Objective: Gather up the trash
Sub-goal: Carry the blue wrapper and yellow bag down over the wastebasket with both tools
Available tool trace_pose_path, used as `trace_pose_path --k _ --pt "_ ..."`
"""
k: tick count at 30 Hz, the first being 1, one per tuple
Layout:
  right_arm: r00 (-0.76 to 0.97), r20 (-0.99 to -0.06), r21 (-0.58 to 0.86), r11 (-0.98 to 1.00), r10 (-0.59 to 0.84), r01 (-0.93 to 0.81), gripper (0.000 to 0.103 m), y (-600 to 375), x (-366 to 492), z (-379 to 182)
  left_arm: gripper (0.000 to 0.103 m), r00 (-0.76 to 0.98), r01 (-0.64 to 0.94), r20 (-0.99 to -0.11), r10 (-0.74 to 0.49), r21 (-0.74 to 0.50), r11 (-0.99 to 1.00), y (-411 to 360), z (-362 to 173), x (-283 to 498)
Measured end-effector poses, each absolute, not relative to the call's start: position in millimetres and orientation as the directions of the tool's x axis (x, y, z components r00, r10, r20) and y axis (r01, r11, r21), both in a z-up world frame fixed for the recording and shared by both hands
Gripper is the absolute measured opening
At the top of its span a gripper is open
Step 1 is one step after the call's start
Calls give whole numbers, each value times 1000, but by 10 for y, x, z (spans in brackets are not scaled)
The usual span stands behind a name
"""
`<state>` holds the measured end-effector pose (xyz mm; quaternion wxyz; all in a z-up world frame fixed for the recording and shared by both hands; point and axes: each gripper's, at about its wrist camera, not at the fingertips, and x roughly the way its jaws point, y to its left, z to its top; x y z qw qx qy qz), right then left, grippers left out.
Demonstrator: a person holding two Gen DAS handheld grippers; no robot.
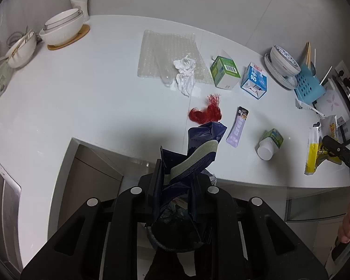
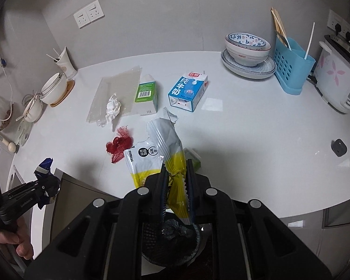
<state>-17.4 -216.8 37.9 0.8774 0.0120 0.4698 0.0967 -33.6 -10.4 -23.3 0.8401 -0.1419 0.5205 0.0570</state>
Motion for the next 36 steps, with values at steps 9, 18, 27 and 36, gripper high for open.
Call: trace_pose_path --k 9,18,27,36 --pt "520 -833 105 977 189 -187 13 -2016 -476 175 18 439 -222 -895 -84 -199 955 -202 -434 -618" --pt "477 -856 114 972 200 -203 13 -1936 -709 -137 18 420 -202 -901 -106 -207 957 -307 -660 -813" --pt "439 -872 124 965 217 -230 13 -1892 -917 -528 18 400 -196 -909 -116 -208 958 -388 -997 -1013" --pt "392 -892 136 961 225 -241 13 -1878 -1032 -1014 18 366 -208 -922 -129 -216 954 -440 -1420 -1121"
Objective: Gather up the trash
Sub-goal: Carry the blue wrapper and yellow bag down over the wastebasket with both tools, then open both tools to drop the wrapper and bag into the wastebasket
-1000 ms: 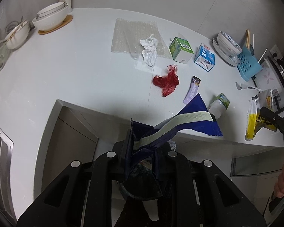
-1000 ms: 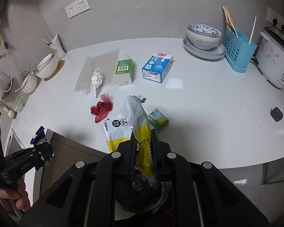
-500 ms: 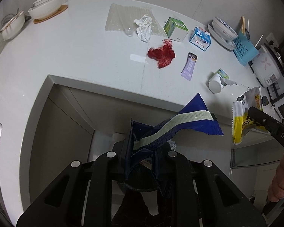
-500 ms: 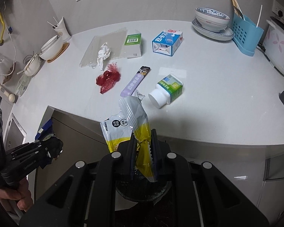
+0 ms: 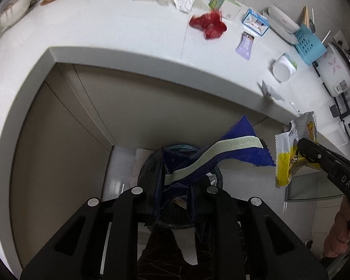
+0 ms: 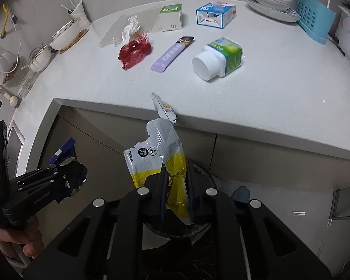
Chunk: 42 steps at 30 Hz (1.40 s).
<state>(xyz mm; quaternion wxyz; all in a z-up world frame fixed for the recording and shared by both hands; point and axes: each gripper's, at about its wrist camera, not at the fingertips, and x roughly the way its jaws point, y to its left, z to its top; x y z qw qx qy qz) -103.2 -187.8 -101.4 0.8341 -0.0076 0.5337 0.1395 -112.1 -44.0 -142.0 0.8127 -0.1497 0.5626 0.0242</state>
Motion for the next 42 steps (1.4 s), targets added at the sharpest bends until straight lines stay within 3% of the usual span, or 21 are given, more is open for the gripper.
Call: trace_pose_path --k 22,34,40,42 --pt "245 -947 140 955 206 -262 13 -1720 -1100 -2329 18 284 -198 -947 -150 -211 957 -477 -2364 -1192" --pt "199 -960 134 948 196 -289 18 -1664 -1074 -2625 18 254 -175 -956 -145 -193 965 -536 -2430 -1237" --pt "203 -960 130 947 195 -295 34 -1682 -1068 -2651 18 241 -180 -960 -143 -189 965 -517 -2513 -1199" --pt "210 -958 130 947 196 -293 47 -1686 -1070 -2644 18 242 -178 -960 -140 -186 966 -525 -2541 -1197"
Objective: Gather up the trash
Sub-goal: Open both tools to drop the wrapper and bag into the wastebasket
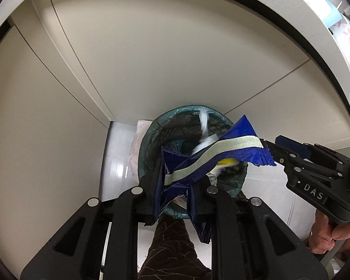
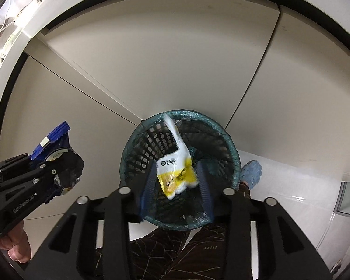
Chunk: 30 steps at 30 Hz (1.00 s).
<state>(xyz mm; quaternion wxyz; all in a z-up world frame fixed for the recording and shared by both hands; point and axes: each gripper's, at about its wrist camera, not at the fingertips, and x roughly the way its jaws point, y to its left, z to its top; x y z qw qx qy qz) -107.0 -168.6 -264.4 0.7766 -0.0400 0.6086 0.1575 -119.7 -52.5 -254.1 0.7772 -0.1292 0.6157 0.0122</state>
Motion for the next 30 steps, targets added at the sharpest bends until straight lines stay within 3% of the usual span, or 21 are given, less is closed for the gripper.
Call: trace_pose_path --k 2,6,9,26,30 --pt "225 -954 129 950 197 -284 54 -1702 -1066 -2608 18 239 -174 -961 -140 -184 967 -546 -2559 -1187" --pt "273 -943 126 963 191 -238 83 -1863 -1065 -2492 18 237 -161 -961 -142 -183 970 -600 -2591 -1174" --pt "291 -942 111 972 170 -207 94 -2000 -1058 -2414 18 237 -145 -961 -145 -182 973 -664 -2620 -1144" --pt "344 -933 88 994 108 -71 95 -2565 -1138 -2151 24 192 -22 -965 -176 -184 983 -1184 -2889 -944" --pt "339 -934 94 993 111 -67 95 -2595 -1156 -2132 35 183 -18 -968 -173 -179 984 -1218 -2940 -937"
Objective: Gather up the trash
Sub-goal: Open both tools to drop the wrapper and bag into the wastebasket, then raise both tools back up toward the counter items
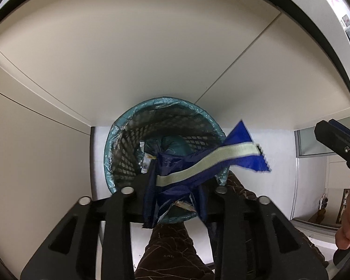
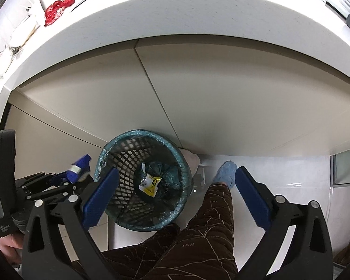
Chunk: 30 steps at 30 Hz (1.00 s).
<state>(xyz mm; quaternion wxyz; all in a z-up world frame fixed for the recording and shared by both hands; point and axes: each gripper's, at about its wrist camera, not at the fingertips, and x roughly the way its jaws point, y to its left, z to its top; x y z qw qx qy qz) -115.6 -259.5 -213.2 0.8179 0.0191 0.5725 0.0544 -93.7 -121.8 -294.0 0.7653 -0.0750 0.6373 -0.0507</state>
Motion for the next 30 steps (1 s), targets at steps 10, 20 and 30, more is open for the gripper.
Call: trace_pose_path --k 10,20,30 --pt "332 -934 112 990 135 -87 95 -2520 -1094 -2167 68 183 -54 -970 -157 -170 984 -1205 -2974 -932" --pt "329 -933 124 989 144 -82 95 -2534 -1085 -2162 88 179 -67 -971 -160 -174 982 -1186 -2970 -932" --pt "377 -917 105 990 131 -91 95 -2536 -1086 -1929 97 270 -85 -955 -121 -149 985 -1044 -2483 -948"
